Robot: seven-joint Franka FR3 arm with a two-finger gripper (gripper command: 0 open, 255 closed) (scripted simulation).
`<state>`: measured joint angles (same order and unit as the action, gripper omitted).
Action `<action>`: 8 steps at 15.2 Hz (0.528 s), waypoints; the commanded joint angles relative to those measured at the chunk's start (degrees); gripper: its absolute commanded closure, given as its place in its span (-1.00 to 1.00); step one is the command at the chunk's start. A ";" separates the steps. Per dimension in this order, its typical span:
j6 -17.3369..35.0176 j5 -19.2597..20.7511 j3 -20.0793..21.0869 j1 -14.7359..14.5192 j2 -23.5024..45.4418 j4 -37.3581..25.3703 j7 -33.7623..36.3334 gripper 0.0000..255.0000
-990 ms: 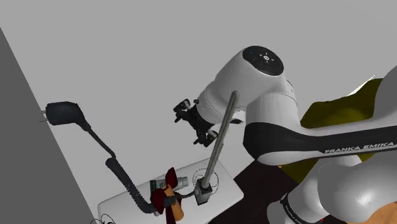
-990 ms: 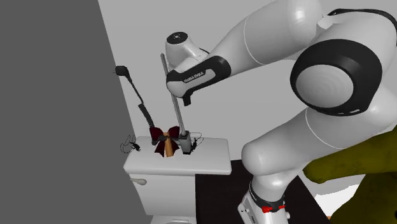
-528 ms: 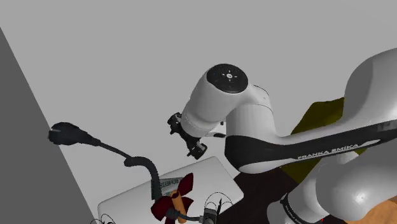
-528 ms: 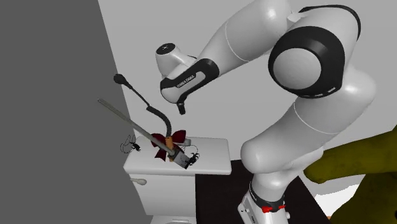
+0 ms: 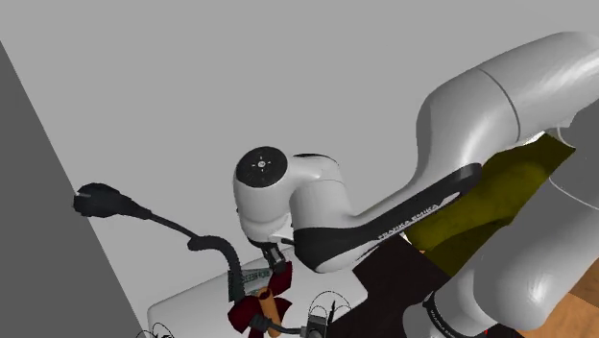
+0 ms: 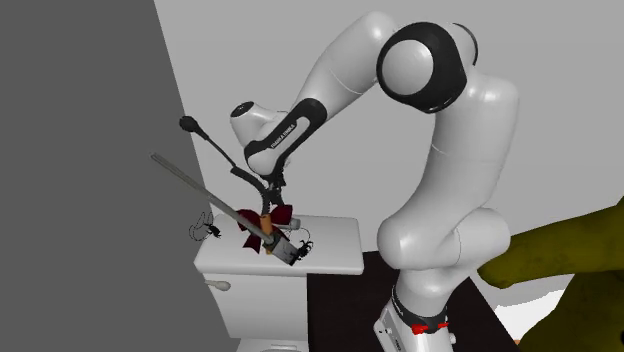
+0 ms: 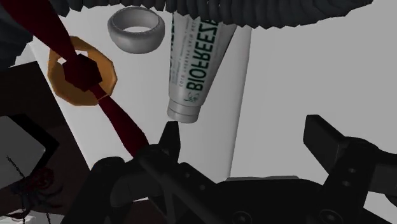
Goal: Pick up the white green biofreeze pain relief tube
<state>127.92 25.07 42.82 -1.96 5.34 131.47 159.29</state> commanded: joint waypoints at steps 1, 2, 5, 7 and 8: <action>-2.81 2.48 -0.46 -1.20 6.39 -3.14 6.10 -1.00; -3.83 3.19 -1.12 -2.08 9.22 -4.43 8.58 -1.00; -5.68 3.96 -2.92 -4.22 15.04 -7.25 13.33 -1.00; -4.31 4.07 -5.85 -6.88 15.76 -7.11 13.51 -1.00; -3.57 3.98 -7.55 -8.43 16.07 -7.05 13.51 -1.00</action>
<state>123.76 29.13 36.76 -8.87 20.65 123.96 172.41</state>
